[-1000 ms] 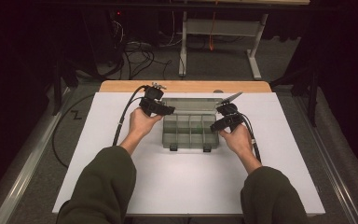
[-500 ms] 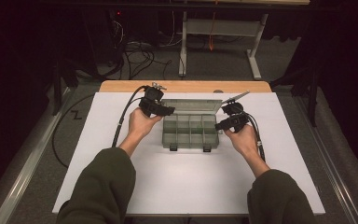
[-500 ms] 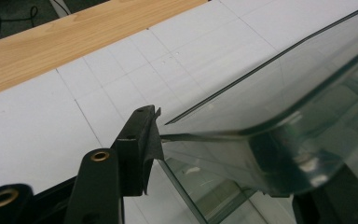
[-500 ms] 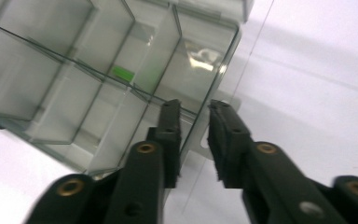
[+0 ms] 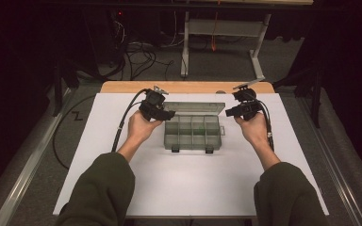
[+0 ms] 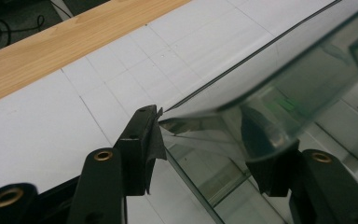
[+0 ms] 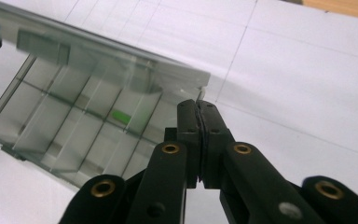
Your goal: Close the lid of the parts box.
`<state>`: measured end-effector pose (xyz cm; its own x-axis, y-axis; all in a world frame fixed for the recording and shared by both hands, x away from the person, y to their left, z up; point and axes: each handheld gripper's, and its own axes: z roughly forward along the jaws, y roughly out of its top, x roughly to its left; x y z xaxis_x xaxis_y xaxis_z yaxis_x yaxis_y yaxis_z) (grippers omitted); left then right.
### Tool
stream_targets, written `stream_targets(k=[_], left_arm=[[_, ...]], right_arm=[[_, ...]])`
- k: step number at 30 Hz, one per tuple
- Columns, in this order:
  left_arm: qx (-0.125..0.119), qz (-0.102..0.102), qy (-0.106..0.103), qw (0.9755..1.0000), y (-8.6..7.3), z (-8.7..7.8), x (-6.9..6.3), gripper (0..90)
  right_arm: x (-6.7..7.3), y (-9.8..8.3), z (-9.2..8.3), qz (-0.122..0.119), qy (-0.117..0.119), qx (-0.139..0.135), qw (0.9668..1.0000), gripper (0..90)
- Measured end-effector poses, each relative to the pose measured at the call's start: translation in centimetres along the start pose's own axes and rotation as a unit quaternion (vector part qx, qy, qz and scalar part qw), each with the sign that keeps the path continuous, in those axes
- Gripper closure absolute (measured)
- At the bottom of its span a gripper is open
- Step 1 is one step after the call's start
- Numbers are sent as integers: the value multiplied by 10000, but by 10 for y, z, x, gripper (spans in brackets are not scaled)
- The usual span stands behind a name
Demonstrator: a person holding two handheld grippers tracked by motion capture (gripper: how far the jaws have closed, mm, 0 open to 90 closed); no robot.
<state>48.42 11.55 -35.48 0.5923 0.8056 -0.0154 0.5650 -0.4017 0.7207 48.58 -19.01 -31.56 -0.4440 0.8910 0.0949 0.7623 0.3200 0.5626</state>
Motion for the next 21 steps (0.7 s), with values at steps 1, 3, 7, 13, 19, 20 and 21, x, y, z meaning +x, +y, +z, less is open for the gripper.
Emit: stream_targets(k=[1,3,7,13,19,20,21], left_arm=[[22,2,-18,10000,-1,0,0,478],[32,8,-27,10000,-3,1,-1,478],[105,103,2,9999,-5,3,-2,477],[124,91,-50,9999,-7,5,-3,455],[194,107,-62,9997,-12,8,-3,454],[208,90,-75,9997,-13,8,-3,453],[214,80,-87,9997,-14,8,-3,453]], right_arm=[[0,1,-1,9,-18,4,10000,900],[-1,4,-3,3,-44,-36,10000,900],[0,8,-10,-2,-37,-148,9999,900],[0,11,-14,23,183,-276,9994,893],[2,11,-15,-16,284,-277,9992,890],[2,11,-15,-14,301,-266,9992,888],[3,11,-14,-32,312,-256,9992,886]])
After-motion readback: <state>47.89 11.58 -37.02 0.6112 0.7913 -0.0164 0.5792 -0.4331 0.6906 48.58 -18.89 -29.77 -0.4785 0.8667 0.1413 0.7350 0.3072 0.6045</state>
